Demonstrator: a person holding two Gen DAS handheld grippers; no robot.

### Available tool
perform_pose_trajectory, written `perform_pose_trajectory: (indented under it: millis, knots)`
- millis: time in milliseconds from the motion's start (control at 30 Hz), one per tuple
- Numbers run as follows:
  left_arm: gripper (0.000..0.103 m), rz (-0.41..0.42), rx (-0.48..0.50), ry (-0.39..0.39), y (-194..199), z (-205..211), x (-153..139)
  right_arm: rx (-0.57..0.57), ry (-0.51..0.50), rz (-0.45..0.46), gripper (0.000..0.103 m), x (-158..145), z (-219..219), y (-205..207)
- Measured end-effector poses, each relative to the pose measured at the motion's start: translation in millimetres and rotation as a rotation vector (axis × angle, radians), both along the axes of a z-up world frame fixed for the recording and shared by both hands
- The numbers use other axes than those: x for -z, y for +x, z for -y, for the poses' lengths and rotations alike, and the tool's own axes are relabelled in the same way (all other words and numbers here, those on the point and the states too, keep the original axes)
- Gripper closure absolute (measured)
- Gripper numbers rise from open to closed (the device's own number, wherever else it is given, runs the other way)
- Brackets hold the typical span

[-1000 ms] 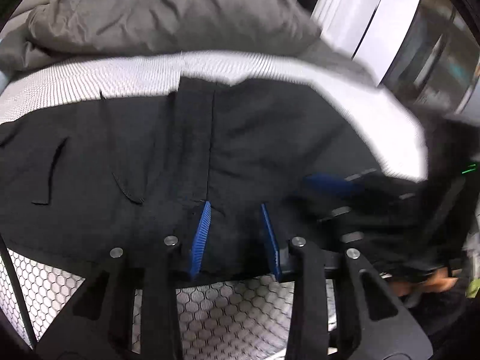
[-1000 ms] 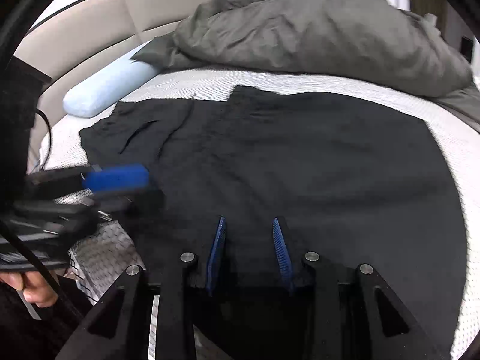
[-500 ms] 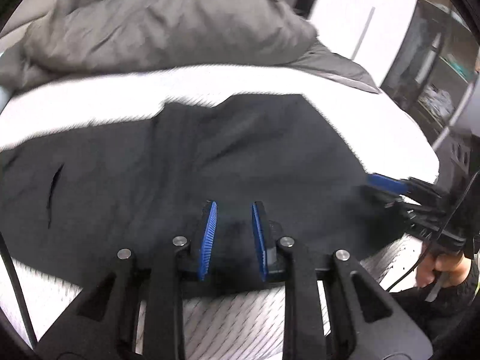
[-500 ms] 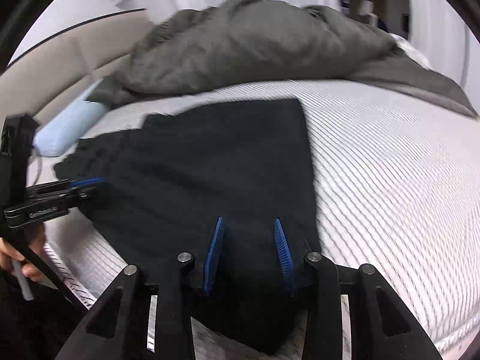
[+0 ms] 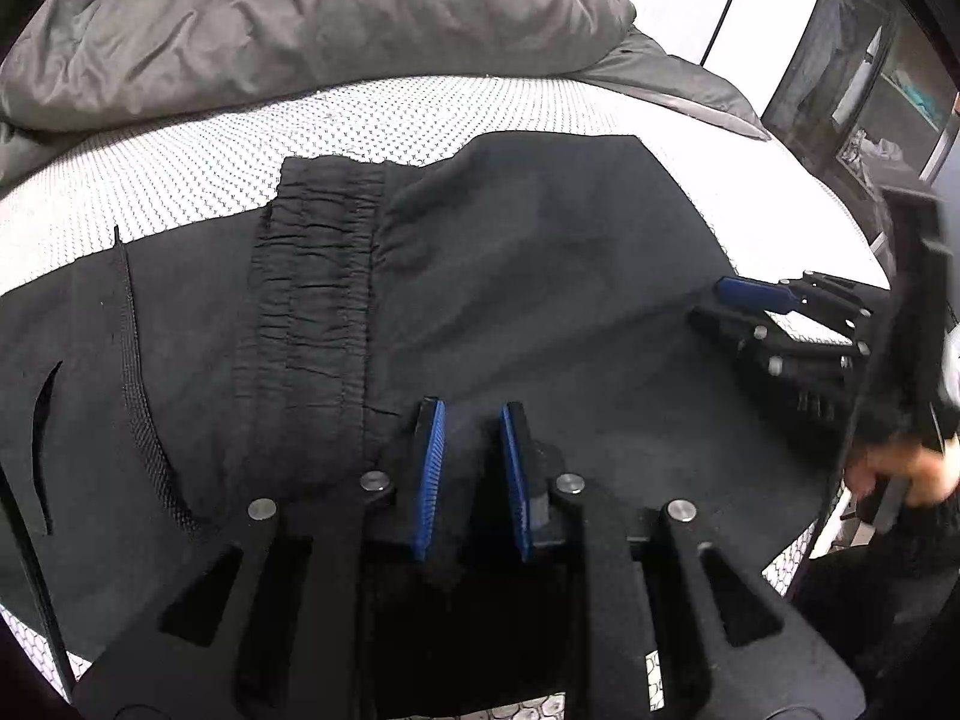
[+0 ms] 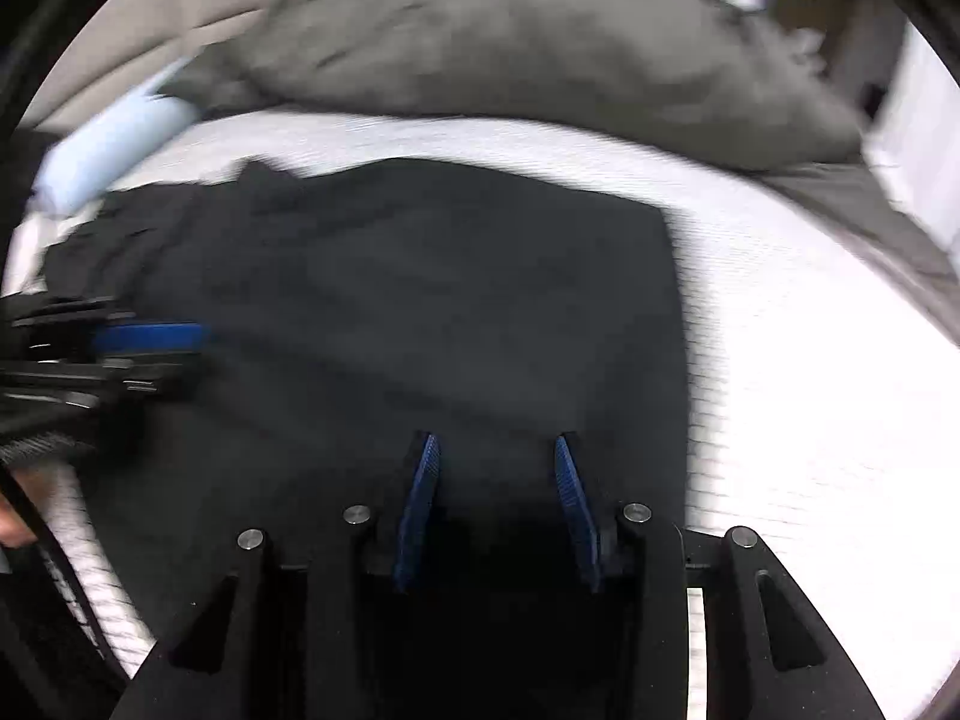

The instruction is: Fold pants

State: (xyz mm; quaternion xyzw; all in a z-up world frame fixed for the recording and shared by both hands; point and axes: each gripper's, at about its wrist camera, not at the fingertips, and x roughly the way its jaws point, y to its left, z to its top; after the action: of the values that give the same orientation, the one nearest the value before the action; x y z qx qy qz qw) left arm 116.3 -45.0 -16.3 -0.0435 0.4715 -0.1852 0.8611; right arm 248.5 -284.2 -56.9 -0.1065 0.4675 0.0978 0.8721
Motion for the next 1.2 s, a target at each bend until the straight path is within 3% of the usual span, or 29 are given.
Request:
perform_pose_trajectory:
  millis: [167,233,267,300,333,433,500,600,667,833,933,1000,1033,1100,1200]
  knots:
    - [0.084,0.02,-0.034,0.007,5.0,2.9,-15.7,-0.045,0.101,0.0,0.062,-15.0,10.2,2.8]
    - [0.083,0.08,-0.036,0.012,15.5,10.2,-31.2,-0.101,0.193,0.015,0.056,-33.6,4.5,6.8]
    - [0.083,0.085,-0.039,0.026,26.9,15.1,-34.5,-0.127,0.22,0.032,0.045,-44.5,-3.3,16.9]
    - [0.083,0.056,-0.034,0.022,39.8,18.5,-31.3,-0.142,0.23,0.032,0.034,-47.6,-9.7,24.3]
    - [0.083,0.019,-0.026,0.013,49.6,20.7,-24.9,-0.163,0.247,0.02,0.033,-47.7,-20.4,36.4]
    - [0.083,-0.069,-0.042,0.032,75.1,22.2,4.3,-0.208,0.225,-0.066,0.035,-25.8,-47.7,60.8]
    - [0.084,-0.08,-0.053,-0.002,79.2,17.8,6.9,-0.193,0.101,-0.095,0.051,2.8,-54.1,70.6]
    - [0.092,-0.091,-0.073,-0.049,83.4,4.3,5.6,-0.181,0.075,-0.066,0.056,0.5,-42.7,71.3]
    - [0.094,-0.103,-0.082,-0.09,84.6,-4.8,6.6,-0.107,0.029,-0.016,0.059,-7.8,-20.8,72.0]
    - [0.093,-0.081,-0.084,-0.062,77.2,-2.0,-4.4,-0.032,0.111,-0.009,0.06,-7.0,25.3,69.3]
    - [0.091,0.02,-0.068,-0.048,71.5,5.0,-32.9,-0.058,0.151,0.042,0.06,-24.1,22.8,61.1]
    - [0.078,0.066,-0.064,-0.05,77.6,6.1,-40.7,-0.089,0.197,0.067,0.06,-34.3,14.8,66.7]
    - [0.071,0.064,-0.064,-0.054,84.1,7.2,-39.4,-0.097,0.207,0.067,0.06,-36.2,7.5,71.8]
    - [0.071,0.015,-0.094,-0.036,104.8,8.4,-24.7,-0.115,0.213,0.047,0.06,-28.2,-16.8,86.7]
    - [0.083,-0.041,-0.151,-0.041,123.7,3.3,-5.9,-0.145,0.199,-0.015,0.063,-7.2,-43.2,98.9]
